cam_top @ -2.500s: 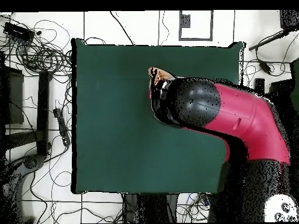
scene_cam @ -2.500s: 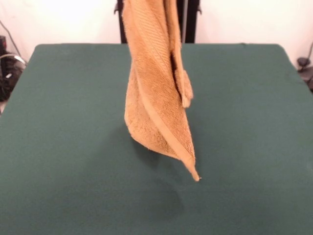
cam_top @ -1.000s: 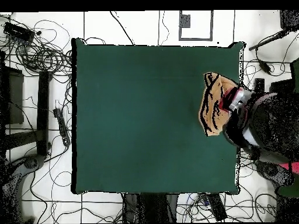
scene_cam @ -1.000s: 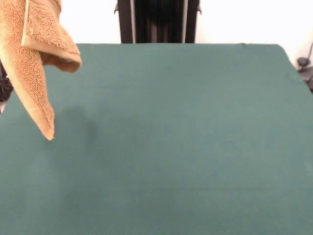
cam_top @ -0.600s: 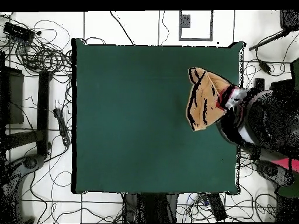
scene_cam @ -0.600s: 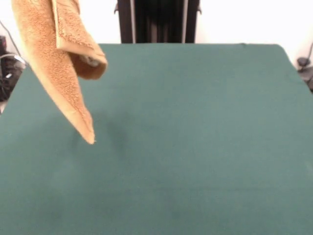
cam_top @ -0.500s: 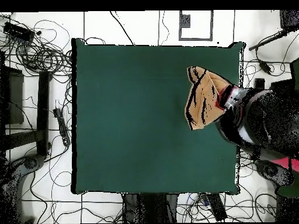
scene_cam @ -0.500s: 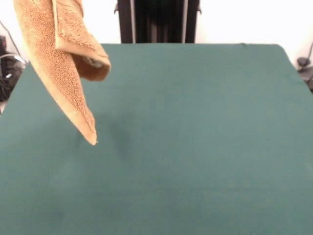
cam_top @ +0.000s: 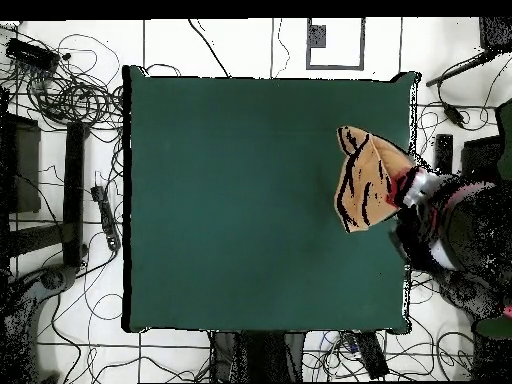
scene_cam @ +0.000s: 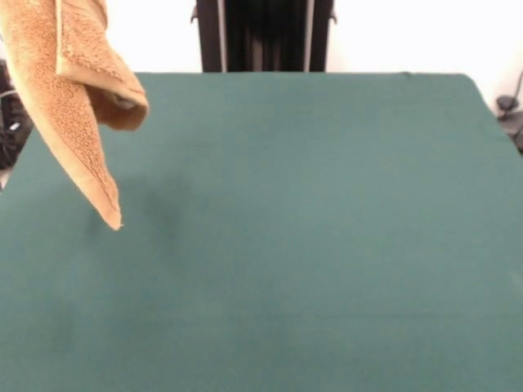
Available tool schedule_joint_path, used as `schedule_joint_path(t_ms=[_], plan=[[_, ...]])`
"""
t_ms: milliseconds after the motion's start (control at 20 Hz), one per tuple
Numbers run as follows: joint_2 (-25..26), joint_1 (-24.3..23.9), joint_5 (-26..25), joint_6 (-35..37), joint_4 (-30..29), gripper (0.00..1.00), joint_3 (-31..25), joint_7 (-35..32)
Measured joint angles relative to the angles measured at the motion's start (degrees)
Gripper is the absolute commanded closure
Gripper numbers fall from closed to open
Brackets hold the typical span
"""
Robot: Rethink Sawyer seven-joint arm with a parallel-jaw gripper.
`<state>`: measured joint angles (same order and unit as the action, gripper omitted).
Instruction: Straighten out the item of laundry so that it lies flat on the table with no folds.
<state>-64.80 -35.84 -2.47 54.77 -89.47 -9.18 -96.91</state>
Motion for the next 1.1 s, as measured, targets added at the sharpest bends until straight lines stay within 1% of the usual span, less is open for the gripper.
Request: schedule_joint_path(t_ms=[250,400,450,700,750,1100], plan=[[-2.8,-6.2,-0.2,-7.0,-8.3,1.00,-1.7,5.4],[-3.9,-8.5,-0.3,-9.8,-11.7,1.00,-2.4,7.9],[-4.7,-9.9,-0.4,-11.8,-14.3,1.00,-2.8,9.6],[-6.2,-11.4,-1.3,-14.8,-18.6,1.00,-3.5,11.7],[-7.1,-11.9,-2.0,-15.8,-20.4,1.00,-4.2,12.3],[-9.4,-12.7,-3.4,-17.8,-24.9,1.00,-6.6,12.7]])
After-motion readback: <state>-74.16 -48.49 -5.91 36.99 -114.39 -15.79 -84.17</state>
